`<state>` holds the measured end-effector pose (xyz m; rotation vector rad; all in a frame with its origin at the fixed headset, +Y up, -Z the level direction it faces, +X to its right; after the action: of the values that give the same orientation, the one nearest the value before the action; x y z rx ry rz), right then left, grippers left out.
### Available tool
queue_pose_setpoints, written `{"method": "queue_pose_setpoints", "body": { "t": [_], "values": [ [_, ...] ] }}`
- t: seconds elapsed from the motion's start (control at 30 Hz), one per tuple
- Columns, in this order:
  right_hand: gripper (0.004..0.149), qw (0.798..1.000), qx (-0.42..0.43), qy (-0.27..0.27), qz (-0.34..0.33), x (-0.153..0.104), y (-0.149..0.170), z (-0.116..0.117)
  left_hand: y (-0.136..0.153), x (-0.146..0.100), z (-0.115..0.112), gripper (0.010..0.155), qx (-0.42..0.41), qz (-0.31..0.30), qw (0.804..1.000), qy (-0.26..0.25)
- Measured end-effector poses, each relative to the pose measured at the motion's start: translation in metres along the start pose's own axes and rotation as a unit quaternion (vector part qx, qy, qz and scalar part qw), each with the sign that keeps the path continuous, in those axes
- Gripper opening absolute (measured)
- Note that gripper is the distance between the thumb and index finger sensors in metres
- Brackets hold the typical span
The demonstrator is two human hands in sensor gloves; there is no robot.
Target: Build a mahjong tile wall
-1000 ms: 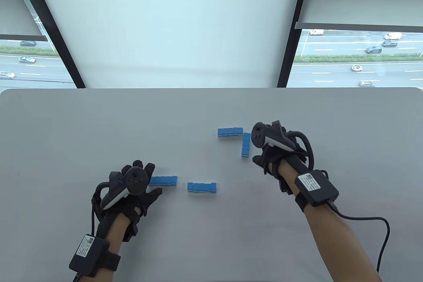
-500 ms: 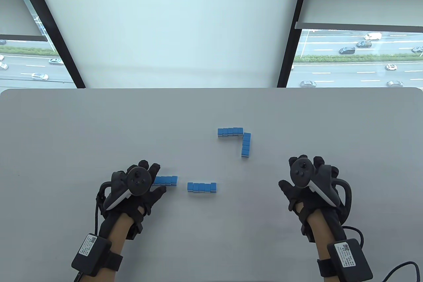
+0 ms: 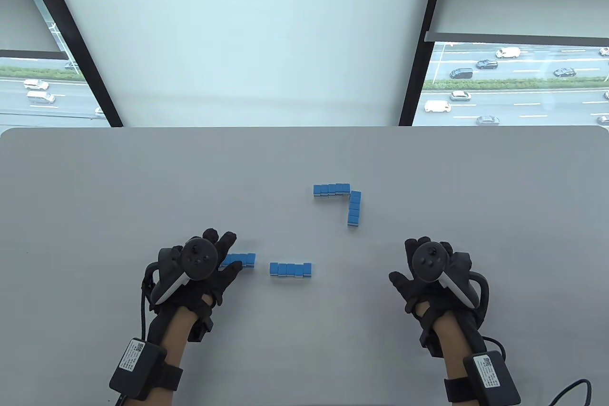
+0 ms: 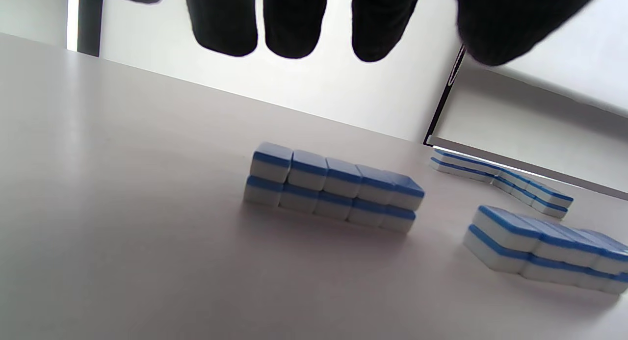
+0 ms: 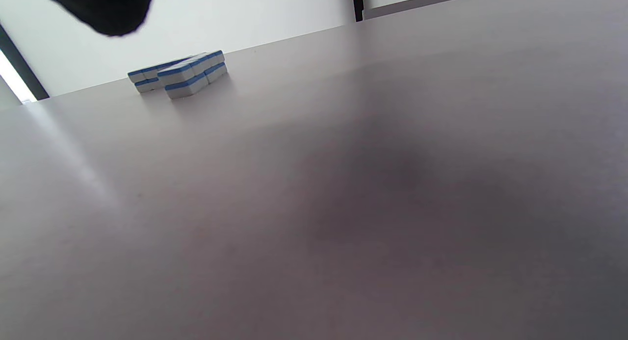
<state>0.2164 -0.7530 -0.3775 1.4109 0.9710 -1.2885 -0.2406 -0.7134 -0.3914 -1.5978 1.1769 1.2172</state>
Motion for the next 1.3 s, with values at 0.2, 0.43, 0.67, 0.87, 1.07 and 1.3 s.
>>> {"method": "queue_pose_setpoints", "body": {
  "t": [0.2, 0.43, 0.67, 0.87, 1.07, 1.3],
  "values": [
    [0.08, 1.0, 0.013, -0.001, -0.006, -0.001, 0.001, -0.002, -0.011, 0.016, 0.006, 0.076, 0.016, 0.064, 0.995, 0.072],
    [0.08, 1.0, 0.031, 0.008, 0.0, -0.003, 0.008, -0.008, -0.018, 0.039, -0.012, 0.08, -0.034, 0.128, 0.983, 0.13],
    [0.081, 0.999, 0.037, 0.008, 0.007, -0.003, 0.012, -0.009, 0.002, 0.045, -0.024, 0.081, -0.087, 0.144, 0.977, 0.132],
    [0.082, 0.999, 0.04, 0.013, 0.012, -0.004, 0.014, -0.011, 0.01, 0.052, -0.031, 0.081, -0.088, 0.154, 0.973, 0.145],
    [0.082, 0.999, 0.04, 0.015, 0.016, -0.004, 0.016, -0.012, 0.004, 0.053, -0.033, 0.082, -0.088, 0.169, 0.969, 0.158],
    [0.082, 0.999, 0.037, 0.011, 0.017, -0.005, 0.016, -0.011, -0.01, 0.055, -0.038, 0.086, -0.056, 0.186, 0.966, 0.171]
  ]
}}
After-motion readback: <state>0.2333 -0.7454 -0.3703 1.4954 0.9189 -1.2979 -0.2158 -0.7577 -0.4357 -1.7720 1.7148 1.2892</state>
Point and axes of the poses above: the tracker on the back of each hand, its own y axis roughly to the little-finger side, its own x axis roughly from the wrist to the fingertips, z = x × y, the point moved 4 cm from there along x, roughly from the wrist to the fingertips, and after that the axes turned 10 degrees about y, right-handed, at the moved point
